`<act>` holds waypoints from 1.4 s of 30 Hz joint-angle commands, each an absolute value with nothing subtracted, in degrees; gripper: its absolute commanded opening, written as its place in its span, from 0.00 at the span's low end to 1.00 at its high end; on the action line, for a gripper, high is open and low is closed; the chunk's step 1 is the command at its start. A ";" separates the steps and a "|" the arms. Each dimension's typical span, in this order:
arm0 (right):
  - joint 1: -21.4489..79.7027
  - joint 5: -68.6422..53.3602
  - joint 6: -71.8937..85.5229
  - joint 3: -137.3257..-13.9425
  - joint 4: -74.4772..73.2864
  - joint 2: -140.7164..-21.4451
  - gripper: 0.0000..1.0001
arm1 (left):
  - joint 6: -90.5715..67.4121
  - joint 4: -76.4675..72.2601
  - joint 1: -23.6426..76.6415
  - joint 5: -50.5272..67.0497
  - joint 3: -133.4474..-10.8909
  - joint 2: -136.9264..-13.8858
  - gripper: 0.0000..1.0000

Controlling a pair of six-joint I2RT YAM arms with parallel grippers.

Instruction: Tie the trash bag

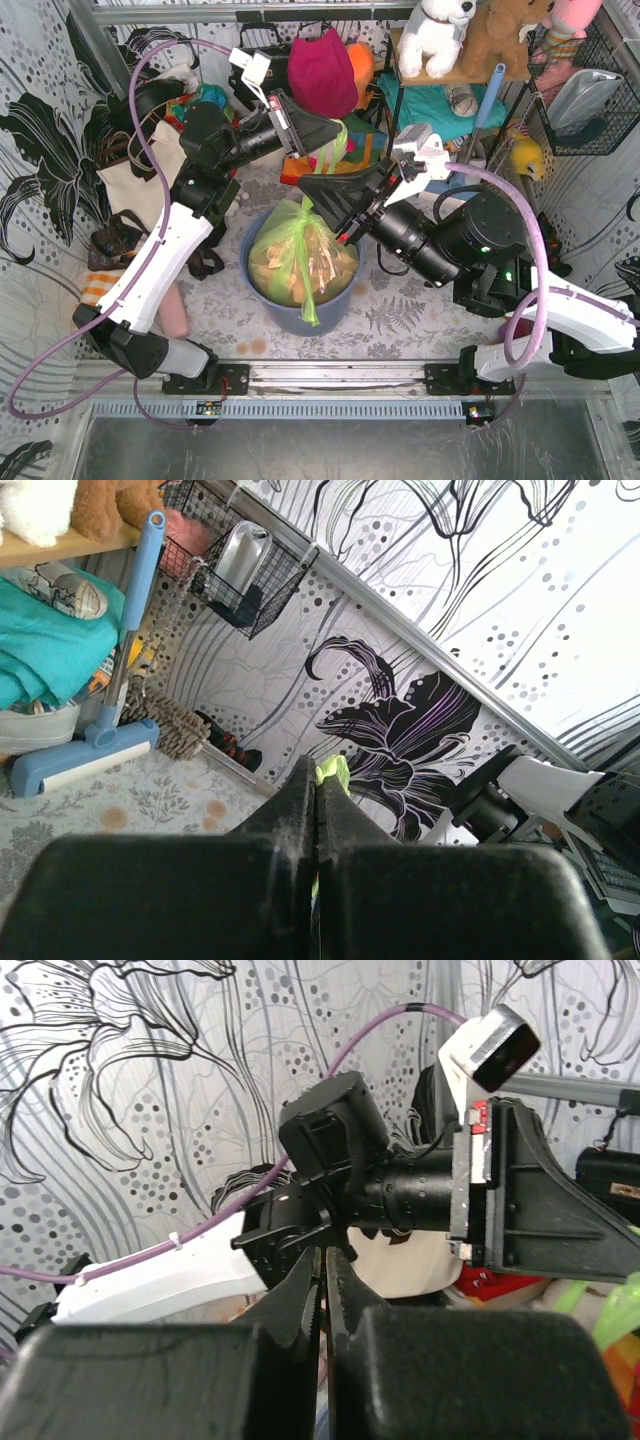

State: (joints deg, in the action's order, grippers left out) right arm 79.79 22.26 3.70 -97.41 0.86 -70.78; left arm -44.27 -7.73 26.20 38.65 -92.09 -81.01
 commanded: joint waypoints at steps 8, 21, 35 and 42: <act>79.59 32.97 3.82 -90.56 -2.08 -63.02 0.28 | -32.93 3.56 25.87 32.93 -90.39 -75.57 0.55; 78.82 58.02 -17.26 -79.77 3.69 -51.73 0.57 | -14.78 23.35 20.94 27.94 -95.48 -70.79 0.96; 61.35 41.87 -6.59 -85.77 -20.30 -58.81 0.72 | -3.21 21.96 20.79 14.81 -76.92 -54.69 0.98; 30.82 17.94 5.21 -80.24 -23.81 -65.42 0.84 | -11.28 14.60 20.61 -19.52 -65.89 -50.15 0.98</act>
